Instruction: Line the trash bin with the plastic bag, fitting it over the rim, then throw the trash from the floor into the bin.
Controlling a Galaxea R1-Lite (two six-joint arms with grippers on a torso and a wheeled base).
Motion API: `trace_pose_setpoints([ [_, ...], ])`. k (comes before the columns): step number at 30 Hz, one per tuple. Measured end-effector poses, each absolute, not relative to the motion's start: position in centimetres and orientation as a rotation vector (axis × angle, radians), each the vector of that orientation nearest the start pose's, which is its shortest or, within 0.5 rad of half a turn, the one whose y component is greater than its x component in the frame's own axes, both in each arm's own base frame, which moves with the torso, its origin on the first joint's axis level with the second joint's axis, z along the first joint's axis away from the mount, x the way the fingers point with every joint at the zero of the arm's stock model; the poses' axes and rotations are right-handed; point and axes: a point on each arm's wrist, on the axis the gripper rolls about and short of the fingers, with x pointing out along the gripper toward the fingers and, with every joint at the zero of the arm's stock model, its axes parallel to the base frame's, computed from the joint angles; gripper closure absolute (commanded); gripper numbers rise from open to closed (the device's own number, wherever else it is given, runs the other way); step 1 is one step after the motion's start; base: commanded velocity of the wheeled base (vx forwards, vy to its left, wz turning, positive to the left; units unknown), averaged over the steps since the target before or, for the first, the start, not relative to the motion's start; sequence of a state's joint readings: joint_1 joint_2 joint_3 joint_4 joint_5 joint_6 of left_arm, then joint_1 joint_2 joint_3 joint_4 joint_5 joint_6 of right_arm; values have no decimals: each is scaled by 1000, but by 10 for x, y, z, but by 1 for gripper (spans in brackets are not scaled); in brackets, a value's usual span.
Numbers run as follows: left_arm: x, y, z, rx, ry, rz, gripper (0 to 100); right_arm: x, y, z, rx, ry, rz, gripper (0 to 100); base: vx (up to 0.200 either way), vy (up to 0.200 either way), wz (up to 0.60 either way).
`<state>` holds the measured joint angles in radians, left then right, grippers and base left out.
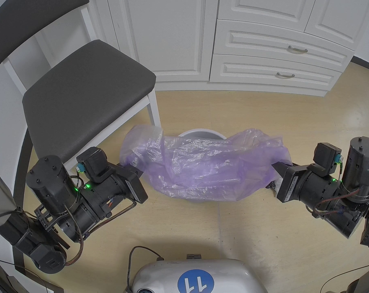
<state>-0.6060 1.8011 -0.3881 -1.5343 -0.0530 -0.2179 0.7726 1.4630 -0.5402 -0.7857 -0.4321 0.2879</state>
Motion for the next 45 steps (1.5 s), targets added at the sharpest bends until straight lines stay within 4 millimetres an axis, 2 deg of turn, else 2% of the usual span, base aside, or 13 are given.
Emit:
trace_pose_setpoints([
  [14, 223, -152, 138, -97, -65, -645, 100, 164, 145, 186, 27, 143, 279, 100, 0, 0, 0],
  [20, 237, -152, 133, 23, -97, -611, 100, 167, 137, 182, -77, 140, 253, 100, 0, 0, 0],
  [26, 250, -155, 133, 46, -97, -589, 100, 170, 134, 185, -133, 125, 232, 100, 0, 0, 0],
  [30, 251, -156, 132, 56, -62, -591, 100, 168, 132, 187, -151, 118, 230, 100, 0, 0, 0],
  [39, 240, -153, 133, 108, 139, -607, 100, 160, 126, 191, -156, 124, 270, 100, 0, 0, 0],
  [45, 234, -150, 147, 112, 223, -611, 100, 156, 125, 190, -143, 123, 315, 100, 0, 0, 0],
])
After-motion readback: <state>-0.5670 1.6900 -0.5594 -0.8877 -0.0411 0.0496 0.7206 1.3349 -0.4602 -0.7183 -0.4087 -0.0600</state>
